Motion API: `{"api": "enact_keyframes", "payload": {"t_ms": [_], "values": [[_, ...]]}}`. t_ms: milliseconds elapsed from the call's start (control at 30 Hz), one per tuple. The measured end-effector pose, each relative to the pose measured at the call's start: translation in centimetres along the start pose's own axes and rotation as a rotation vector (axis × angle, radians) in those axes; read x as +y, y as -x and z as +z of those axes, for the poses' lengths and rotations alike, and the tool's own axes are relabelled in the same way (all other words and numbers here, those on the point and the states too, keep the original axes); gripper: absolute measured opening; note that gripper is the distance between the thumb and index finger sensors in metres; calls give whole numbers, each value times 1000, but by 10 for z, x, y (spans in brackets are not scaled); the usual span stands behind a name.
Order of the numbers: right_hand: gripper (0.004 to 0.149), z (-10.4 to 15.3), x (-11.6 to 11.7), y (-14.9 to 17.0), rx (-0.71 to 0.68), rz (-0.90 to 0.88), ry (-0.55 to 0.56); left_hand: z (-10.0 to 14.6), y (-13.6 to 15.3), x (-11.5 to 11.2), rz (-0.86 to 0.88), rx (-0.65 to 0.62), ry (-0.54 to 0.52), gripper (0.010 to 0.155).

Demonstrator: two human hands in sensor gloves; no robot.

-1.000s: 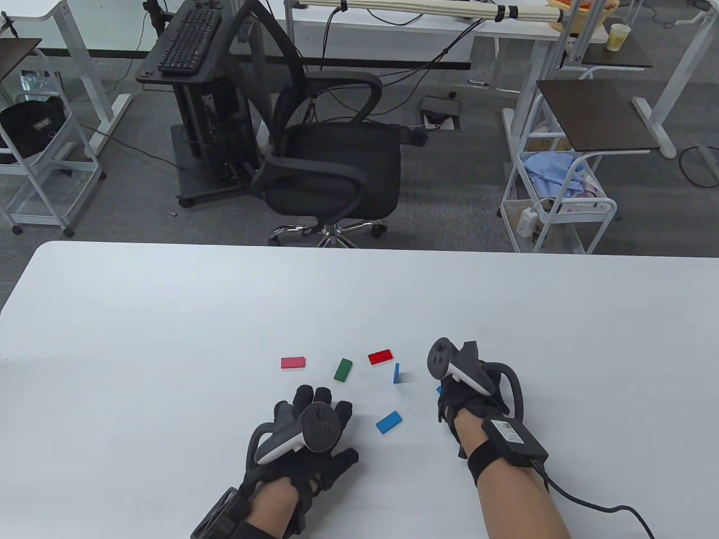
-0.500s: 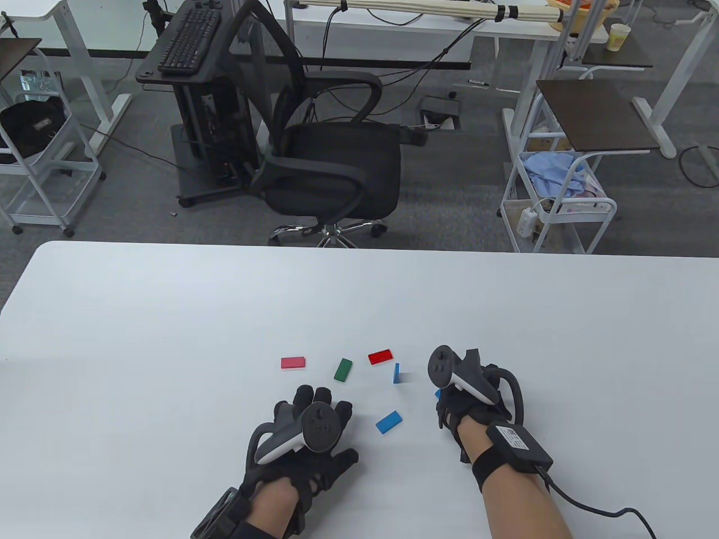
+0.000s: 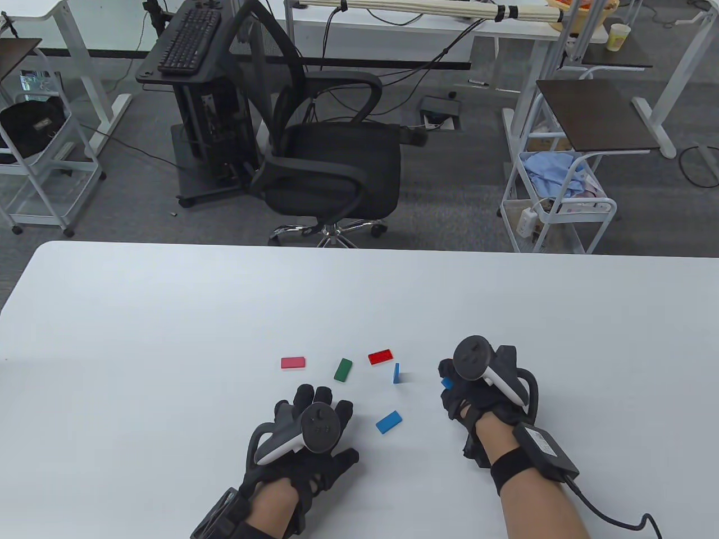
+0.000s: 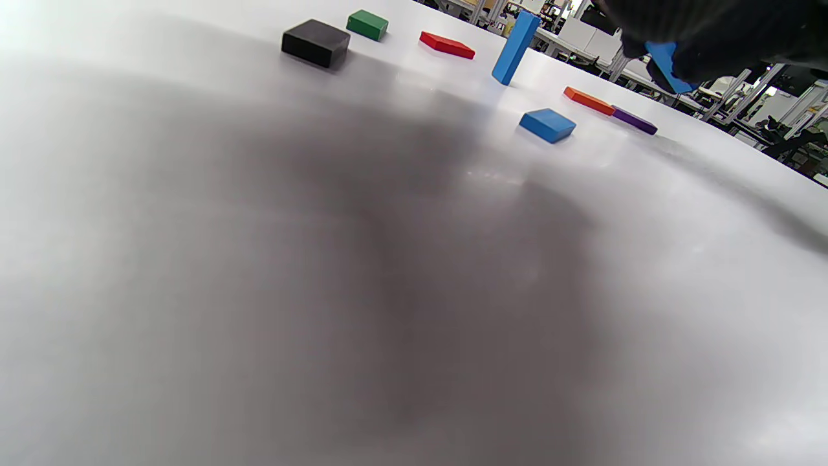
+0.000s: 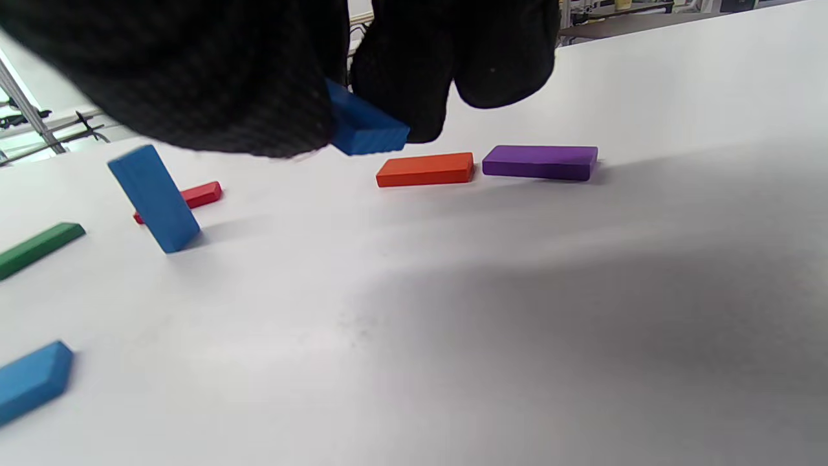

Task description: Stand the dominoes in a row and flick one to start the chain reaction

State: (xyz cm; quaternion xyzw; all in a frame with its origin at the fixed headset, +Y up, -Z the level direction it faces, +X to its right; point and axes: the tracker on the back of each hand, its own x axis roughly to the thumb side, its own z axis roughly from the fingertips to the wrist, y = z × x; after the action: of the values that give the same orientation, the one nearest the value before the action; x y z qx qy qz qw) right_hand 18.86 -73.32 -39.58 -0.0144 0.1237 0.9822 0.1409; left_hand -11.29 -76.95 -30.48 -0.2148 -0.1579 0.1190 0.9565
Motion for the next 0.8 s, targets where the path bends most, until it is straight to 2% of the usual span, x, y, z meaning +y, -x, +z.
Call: {"api": "enact_keyframes", "payload": {"t_ms": [133,333,800], "values": [[55,-2,0,1,-12,-107,15,0,0,0,2,-1,-1,81],[54,-8,1,-9,-58,-151,74,0,0,0,5,0,1,81],[54,-31,20,-31,-75,-194,29,0,1,0,13,2,6,81]]}}
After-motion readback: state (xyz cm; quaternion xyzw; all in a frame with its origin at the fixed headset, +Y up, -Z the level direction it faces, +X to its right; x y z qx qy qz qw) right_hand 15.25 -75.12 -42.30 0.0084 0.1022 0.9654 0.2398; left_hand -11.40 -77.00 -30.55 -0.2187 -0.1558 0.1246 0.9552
